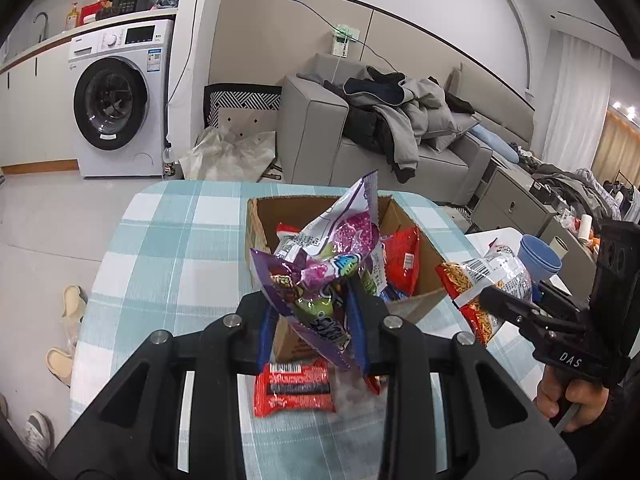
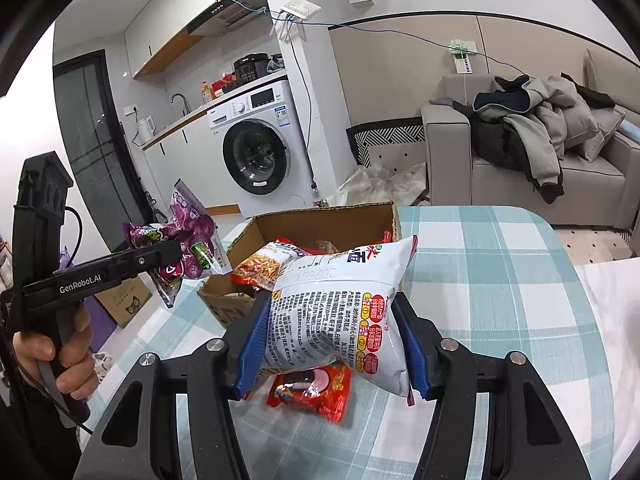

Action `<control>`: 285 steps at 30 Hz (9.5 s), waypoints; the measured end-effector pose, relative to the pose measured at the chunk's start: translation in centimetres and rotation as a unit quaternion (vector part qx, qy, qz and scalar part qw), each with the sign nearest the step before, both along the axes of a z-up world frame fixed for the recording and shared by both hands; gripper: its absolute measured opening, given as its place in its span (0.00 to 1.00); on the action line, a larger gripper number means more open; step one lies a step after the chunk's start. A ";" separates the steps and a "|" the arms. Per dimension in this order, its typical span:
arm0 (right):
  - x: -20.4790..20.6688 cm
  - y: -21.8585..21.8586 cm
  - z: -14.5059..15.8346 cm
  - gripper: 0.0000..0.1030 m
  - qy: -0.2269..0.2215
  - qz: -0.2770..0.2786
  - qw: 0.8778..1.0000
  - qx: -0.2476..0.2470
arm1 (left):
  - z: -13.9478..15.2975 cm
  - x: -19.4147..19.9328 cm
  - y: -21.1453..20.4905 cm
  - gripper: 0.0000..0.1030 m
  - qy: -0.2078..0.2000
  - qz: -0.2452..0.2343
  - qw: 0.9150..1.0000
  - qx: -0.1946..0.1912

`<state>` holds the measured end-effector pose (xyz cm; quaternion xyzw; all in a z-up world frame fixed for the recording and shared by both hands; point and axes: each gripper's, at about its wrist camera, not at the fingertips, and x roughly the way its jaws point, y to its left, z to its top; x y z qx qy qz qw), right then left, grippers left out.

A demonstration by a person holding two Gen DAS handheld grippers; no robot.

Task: Organize snacks
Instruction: 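Carry the purple candy bag and white snack bag with both grippers over the box, then lower both bags into the box and open both grippers, then move the left gripper to the red wafer pack while the right gripper approaches the red cookie pack, then close the right gripper on the red cookie pack while the left gripper grasps the red wafer pack, then carry the red wafer pack and red cookie pack with both grippers over the box, then lower both packs into the box and open both grippers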

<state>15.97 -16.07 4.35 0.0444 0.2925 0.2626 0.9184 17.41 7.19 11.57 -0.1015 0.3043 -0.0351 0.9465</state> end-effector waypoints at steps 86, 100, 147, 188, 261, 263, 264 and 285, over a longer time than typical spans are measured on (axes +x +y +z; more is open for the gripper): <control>4.4 0.7 -4.4 0.99 0.056 -0.020 0.998 -0.032 | -4.4 4.3 -0.4 0.99 0.046 0.023 0.998 0.046; 2.5 2.7 -7.5 0.99 0.103 -0.002 0.993 -0.055 | -8.3 0.9 1.8 0.99 0.094 0.055 0.993 0.034; 2.3 9.0 -11.7 0.49 0.133 0.058 0.984 -0.105 | -14.1 2.4 0.7 0.99 0.162 0.051 0.984 0.047; -1.8 4.3 -7.9 0.47 0.088 0.050 0.992 -0.078 | -14.6 0.9 -0.5 0.40 0.150 -0.011 0.989 0.011; 7.2 5.1 -1.5 0.47 0.008 0.023 0.999 -0.045 | -5.6 9.7 -1.9 0.41 0.056 -0.048 0.997 0.038; 7.4 5.4 -1.5 0.47 0.005 0.025 0.998 -0.050 | -5.8 10.1 -2.0 0.41 0.057 -0.050 0.996 0.041; 7.7 5.6 -1.6 0.47 0.005 0.027 0.998 -0.051 | -5.9 10.3 -2.0 0.41 0.058 -0.052 0.996 0.042; 10.6 6.8 -3.3 0.50 0.007 0.027 0.997 -0.072 | -8.0 11.1 -2.9 0.41 0.074 -0.067 0.994 0.047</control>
